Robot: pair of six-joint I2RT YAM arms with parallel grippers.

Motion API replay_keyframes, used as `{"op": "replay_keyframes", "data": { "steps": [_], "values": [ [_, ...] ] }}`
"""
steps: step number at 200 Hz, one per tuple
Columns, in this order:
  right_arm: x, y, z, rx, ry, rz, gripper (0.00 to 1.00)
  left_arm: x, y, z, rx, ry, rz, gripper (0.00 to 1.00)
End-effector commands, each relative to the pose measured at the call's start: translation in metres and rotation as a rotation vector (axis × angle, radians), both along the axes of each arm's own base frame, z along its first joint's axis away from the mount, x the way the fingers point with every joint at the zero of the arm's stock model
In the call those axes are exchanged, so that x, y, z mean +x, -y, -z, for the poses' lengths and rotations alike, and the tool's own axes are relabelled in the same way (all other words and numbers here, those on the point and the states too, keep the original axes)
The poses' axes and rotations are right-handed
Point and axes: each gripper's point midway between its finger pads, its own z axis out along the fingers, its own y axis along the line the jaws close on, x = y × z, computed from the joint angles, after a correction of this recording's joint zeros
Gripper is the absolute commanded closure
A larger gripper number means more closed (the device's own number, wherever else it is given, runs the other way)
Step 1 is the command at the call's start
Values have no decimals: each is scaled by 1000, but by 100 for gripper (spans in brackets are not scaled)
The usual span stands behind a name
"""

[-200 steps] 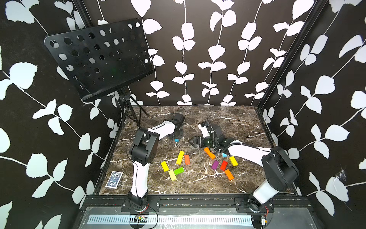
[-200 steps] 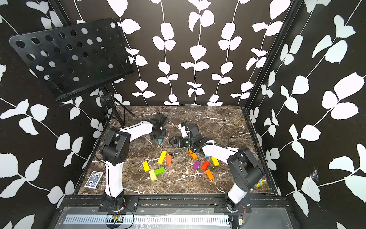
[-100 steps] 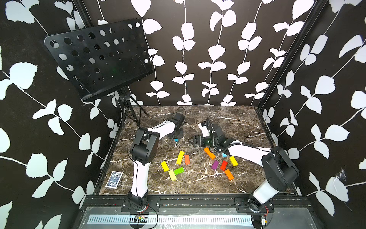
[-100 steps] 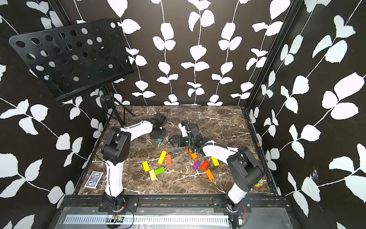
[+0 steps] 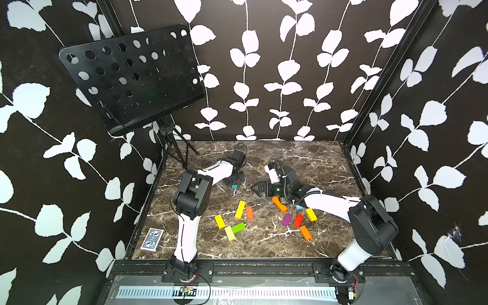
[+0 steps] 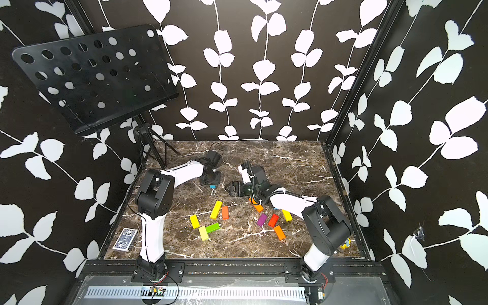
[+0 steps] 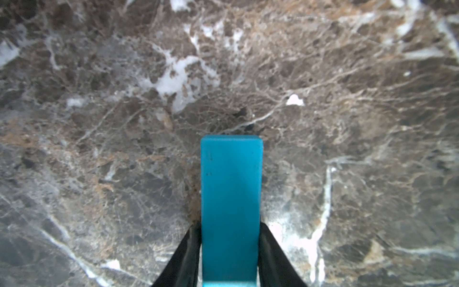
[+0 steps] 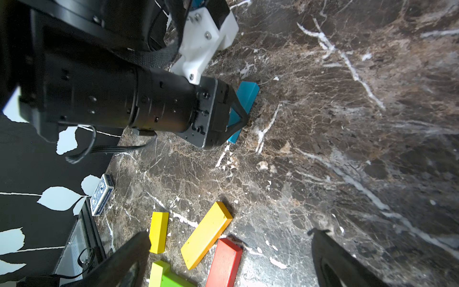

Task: Assemble the letter t with building blocks
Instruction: Place the building block at the center of the board.

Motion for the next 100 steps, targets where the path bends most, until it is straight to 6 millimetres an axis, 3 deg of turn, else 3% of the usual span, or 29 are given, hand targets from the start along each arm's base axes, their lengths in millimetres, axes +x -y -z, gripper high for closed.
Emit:
{"op": "replay_keyframes", "data": {
  "steps": [1, 100],
  "values": [
    [2, -1, -3, 26, 16, 0, 1, -3, -6, 3, 17, -24, -2, 59],
    [2, -1, 0, 25, 12, -7, 1, -1, -2, -7, -2, -5, 14, 48]
  ]
}}
